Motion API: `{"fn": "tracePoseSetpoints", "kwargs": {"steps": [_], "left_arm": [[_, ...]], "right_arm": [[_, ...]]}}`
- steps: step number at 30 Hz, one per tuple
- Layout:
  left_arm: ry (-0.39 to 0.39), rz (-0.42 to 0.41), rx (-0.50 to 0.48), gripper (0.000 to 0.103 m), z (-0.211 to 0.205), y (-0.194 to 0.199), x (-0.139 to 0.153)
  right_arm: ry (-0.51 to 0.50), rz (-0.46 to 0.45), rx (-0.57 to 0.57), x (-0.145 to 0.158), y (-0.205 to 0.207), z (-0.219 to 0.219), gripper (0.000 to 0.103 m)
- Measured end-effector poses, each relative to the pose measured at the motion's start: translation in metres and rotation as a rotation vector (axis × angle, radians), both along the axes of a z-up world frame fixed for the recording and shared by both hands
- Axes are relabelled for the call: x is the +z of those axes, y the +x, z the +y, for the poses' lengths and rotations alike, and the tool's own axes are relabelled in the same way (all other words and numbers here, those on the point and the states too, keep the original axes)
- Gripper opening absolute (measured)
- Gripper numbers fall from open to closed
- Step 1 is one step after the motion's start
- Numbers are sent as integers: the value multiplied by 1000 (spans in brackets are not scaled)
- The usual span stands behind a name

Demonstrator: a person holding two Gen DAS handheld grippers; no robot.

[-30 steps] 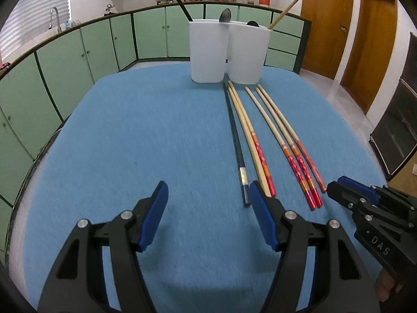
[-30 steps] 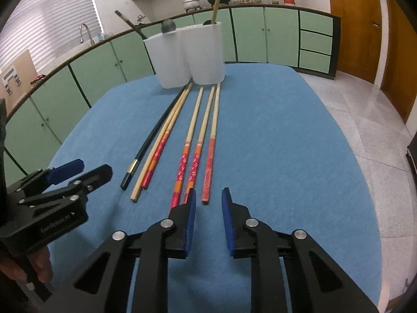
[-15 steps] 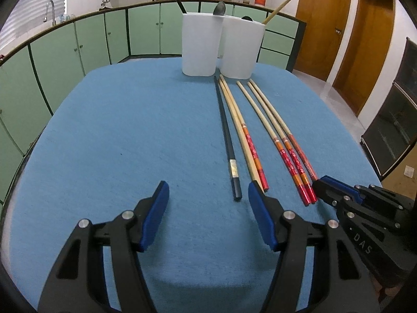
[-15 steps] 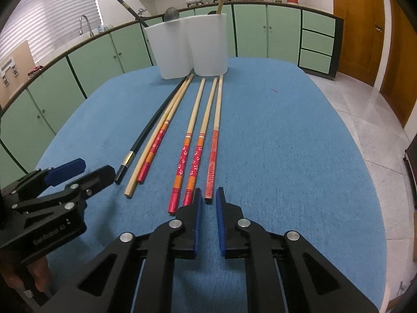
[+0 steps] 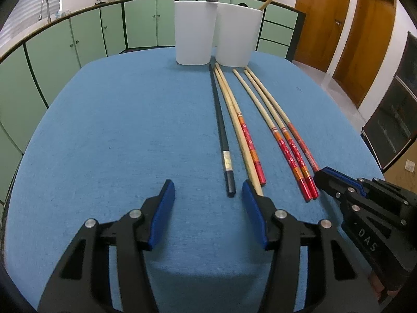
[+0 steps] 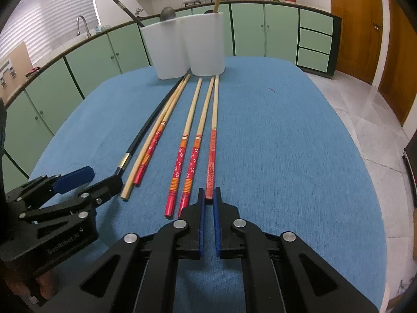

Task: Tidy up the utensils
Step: 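Grasp the gold-banded black chopstick with left tool while right grasps a red-patterned chopstick, then carry both held chopsticks up over the white holder with both tools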

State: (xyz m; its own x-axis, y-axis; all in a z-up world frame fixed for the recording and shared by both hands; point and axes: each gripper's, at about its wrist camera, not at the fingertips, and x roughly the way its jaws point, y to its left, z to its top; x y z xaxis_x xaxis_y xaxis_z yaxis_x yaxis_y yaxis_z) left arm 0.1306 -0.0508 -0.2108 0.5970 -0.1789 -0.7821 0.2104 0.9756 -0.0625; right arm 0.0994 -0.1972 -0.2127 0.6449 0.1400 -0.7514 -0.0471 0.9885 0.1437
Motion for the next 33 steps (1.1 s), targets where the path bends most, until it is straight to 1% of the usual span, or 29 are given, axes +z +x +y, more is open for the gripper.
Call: {"fn": "tracePoseSetpoints", "kwargs": {"steps": [2, 4, 5, 6, 7, 8, 11, 14, 17, 20, 23, 26, 33], "left_arm": [[4, -1, -4, 41, 1, 1, 1], [6, -3, -20, 29, -3, 0, 1], [10, -4, -26, 27, -5, 0, 1], [8, -5, -29, 20, -6, -1, 1], [7, -4, -31, 11, -7, -1, 1], [2, -4, -35, 6, -9, 0, 1], [2, -8, -33, 6, -9, -1, 1], [-22, -15, -25, 6, -5, -1, 4], [-19, -48, -23, 6, -3, -4, 13], [-11, -108, -20, 6, -3, -10, 29], [-3, -178, -15, 6, -1, -14, 52], [-18, -237, -6, 6, 2, -17, 74], [-70, -339, -1, 6, 7, -18, 119]], "right_arm": [[-27, -2, -1, 0, 0, 3, 6], [-47, -4, -1, 0, -1, 6, 6], [-51, -4, -1, 0, -1, 7, 6], [-49, -4, -1, 0, -1, 6, 6], [-45, -4, 0, 0, -1, 5, 6], [-43, -4, 0, 0, -1, 4, 6], [-38, -6, 0, 1, -2, 3, 6], [-37, -18, 2, 4, -4, 1, 6], [-61, -45, -2, 12, -8, -2, 6], [-74, -72, 1, 24, -12, -6, 6], [-69, -110, -3, 43, -16, -13, 6], [-71, -149, -10, 62, -19, -18, 6], [-37, -251, -29, 114, -23, -36, 6]]}}
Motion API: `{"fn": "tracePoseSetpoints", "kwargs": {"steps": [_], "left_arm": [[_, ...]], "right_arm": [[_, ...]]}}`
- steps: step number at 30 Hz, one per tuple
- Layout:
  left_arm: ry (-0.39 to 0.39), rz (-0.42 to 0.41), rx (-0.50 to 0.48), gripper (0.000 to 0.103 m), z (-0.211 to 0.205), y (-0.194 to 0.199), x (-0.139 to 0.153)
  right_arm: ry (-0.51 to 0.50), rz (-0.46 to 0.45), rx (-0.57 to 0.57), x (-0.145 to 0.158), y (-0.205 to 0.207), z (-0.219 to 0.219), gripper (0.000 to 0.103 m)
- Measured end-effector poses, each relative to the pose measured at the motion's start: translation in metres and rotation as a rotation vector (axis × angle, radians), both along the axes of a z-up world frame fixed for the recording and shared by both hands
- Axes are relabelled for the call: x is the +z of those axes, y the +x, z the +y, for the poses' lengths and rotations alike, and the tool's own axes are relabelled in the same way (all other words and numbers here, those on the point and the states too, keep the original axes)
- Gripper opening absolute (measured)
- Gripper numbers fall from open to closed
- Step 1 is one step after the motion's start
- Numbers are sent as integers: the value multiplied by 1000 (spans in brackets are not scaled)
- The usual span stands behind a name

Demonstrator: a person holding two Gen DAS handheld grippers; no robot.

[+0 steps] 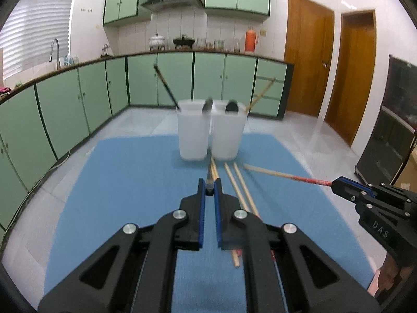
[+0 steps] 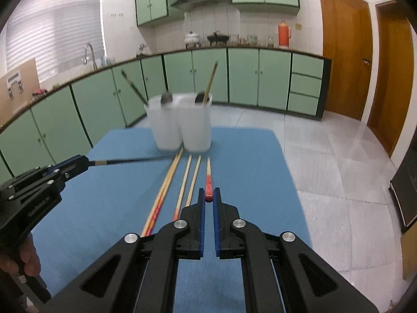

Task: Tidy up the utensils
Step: 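Carry both held chopsticks up over the white holder with both tools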

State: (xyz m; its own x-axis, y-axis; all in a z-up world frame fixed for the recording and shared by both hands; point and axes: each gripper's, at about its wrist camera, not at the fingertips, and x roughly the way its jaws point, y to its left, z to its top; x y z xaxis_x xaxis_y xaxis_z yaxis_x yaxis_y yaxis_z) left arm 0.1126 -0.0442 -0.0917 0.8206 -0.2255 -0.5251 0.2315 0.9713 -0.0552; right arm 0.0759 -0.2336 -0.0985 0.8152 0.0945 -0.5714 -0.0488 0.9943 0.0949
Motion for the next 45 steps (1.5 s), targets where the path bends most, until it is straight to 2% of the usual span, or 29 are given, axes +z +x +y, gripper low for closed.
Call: {"fn": "tracePoseSetpoints", "kwargs": {"steps": [8, 13, 32, 38, 45], "left_arm": [[-43, -75, -10, 6, -5, 11, 38], [-69, -77, -28, 6, -6, 23, 52], [-119, -116, -72, 5, 4, 38, 83], [-127, -159, -64, 5, 5, 39, 100], [-139, -235, -45, 5, 10, 49, 131]], "right_arm": [[62, -82, 11, 43, 12, -15, 6], [98, -97, 40, 62, 26, -21, 6], [65, -146, 119, 99, 50, -16, 5], [54, -179, 134, 113, 53, -12, 5], [42, -245, 155, 146, 62, -8, 5]]}}
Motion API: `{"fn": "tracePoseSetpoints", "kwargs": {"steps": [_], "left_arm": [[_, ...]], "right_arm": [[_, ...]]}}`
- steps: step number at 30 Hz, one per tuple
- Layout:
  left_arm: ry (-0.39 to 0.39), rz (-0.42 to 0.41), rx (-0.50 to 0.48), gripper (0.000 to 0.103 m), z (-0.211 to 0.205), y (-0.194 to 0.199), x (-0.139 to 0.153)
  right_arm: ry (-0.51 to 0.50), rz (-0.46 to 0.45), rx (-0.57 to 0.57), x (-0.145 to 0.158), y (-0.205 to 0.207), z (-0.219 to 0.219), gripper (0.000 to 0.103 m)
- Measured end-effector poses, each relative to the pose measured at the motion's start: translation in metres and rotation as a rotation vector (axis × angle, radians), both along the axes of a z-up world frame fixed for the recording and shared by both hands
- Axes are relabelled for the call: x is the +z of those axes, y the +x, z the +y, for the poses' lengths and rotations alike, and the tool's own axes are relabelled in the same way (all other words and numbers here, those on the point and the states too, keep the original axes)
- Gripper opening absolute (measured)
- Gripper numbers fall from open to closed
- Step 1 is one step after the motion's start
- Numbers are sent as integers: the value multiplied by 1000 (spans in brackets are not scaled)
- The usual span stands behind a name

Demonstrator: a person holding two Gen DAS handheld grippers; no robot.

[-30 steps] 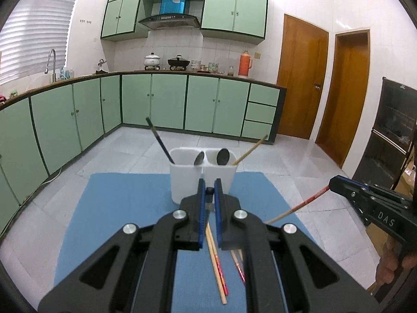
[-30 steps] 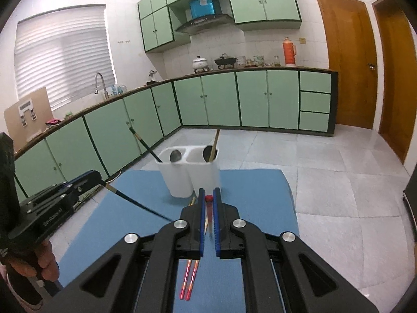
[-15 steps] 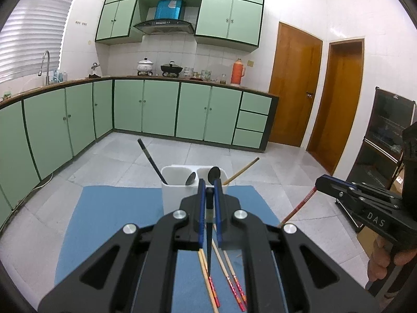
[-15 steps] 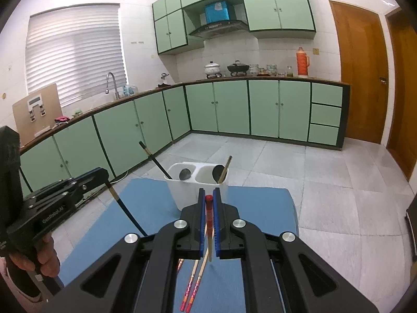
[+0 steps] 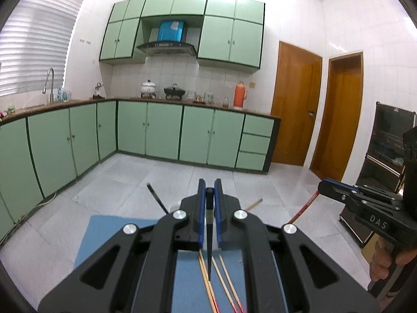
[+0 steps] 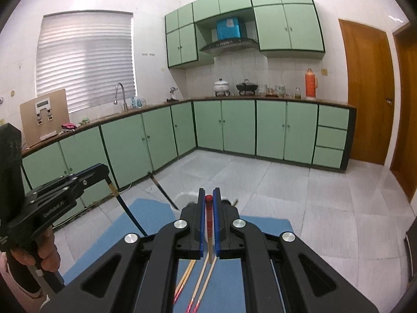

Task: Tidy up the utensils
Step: 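Carry both held chopsticks up over the white holder with both tools, then lower the chopsticks into the holder and open both tools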

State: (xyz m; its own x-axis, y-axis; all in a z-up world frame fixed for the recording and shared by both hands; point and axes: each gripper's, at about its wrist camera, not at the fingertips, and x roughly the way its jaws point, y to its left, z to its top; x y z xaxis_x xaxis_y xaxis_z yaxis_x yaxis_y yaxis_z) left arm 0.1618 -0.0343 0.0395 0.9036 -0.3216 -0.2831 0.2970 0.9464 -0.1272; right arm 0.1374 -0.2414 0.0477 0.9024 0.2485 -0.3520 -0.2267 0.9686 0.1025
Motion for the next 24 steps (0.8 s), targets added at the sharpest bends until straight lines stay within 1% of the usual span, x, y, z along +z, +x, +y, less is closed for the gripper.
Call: {"fn": "tracePoseSetpoints", "kwargs": {"steps": [11, 17, 20, 24], "left_arm": [[-42, -115, 38, 5, 1, 35, 51], [-59, -158, 57, 5, -3, 62, 69], [-48, -174, 70, 5, -7, 75, 69], [-35, -171, 83, 5, -15, 101, 57]], "right_arm": [[21, -64, 19, 40, 42, 4, 5], [5, -80, 0, 51, 75, 6, 5], [2, -73, -1, 50, 94, 6, 5], [8, -52, -9, 40, 118, 9, 5]]}}
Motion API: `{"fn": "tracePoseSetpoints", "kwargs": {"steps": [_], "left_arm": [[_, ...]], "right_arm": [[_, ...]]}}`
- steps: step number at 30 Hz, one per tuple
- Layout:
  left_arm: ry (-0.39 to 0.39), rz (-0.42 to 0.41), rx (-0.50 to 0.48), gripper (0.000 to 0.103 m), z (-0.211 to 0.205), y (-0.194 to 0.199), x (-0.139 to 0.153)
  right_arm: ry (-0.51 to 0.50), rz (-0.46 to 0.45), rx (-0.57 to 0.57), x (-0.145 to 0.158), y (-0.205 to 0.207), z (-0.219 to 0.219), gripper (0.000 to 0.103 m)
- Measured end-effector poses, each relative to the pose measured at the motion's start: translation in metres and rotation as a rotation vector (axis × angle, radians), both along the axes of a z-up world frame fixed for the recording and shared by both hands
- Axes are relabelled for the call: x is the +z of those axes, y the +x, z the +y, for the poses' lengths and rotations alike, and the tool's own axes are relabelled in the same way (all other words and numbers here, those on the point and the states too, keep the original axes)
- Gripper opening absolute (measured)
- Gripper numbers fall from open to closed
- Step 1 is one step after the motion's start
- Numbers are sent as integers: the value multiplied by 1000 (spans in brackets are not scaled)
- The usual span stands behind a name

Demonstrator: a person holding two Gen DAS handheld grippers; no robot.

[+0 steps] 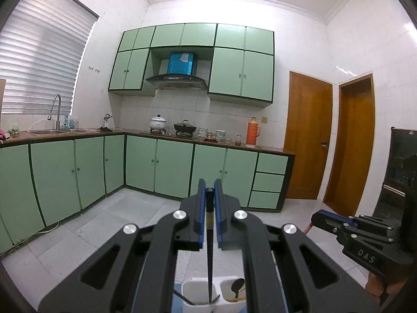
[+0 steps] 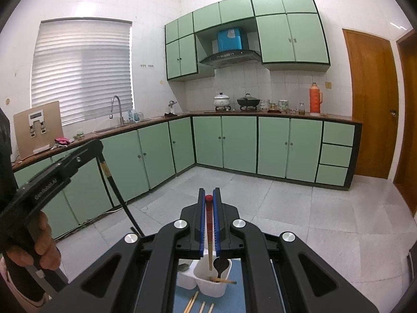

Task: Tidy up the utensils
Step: 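Lower the chopsticks into the holder and open both tools, then withdraw both open tools from the holder back over the mat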

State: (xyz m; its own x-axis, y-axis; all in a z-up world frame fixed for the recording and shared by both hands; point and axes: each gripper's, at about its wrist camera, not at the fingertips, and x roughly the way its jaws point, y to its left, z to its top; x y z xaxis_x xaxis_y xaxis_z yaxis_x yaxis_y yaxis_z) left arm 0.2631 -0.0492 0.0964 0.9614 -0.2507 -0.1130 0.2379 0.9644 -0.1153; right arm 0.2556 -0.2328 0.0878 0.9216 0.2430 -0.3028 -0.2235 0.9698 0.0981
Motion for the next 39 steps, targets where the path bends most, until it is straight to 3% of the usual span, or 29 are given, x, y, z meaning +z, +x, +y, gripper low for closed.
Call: {"fn": "tracePoseSetpoints", "kwargs": {"steps": [11, 23, 25, 28, 34, 39], "left_arm": [[51, 123, 19, 6, -15, 58, -68], [97, 236, 12, 7, -2, 60, -114], [96, 246, 13, 17, 2, 56, -118], [84, 236, 19, 39, 7, 46, -117], [56, 206, 21, 56, 19, 20, -110], [38, 186, 31, 78, 29, -12, -107]], "right_arm": [[-4, 111, 10, -63, 44, 10, 5], [5, 175, 30, -106, 39, 10, 6], [6, 181, 35, -106, 38, 9, 7], [-3, 176, 33, -105, 32, 8, 19], [25, 141, 6, -99, 6, -2, 45], [24, 87, -33, -95, -27, -7, 76]]}}
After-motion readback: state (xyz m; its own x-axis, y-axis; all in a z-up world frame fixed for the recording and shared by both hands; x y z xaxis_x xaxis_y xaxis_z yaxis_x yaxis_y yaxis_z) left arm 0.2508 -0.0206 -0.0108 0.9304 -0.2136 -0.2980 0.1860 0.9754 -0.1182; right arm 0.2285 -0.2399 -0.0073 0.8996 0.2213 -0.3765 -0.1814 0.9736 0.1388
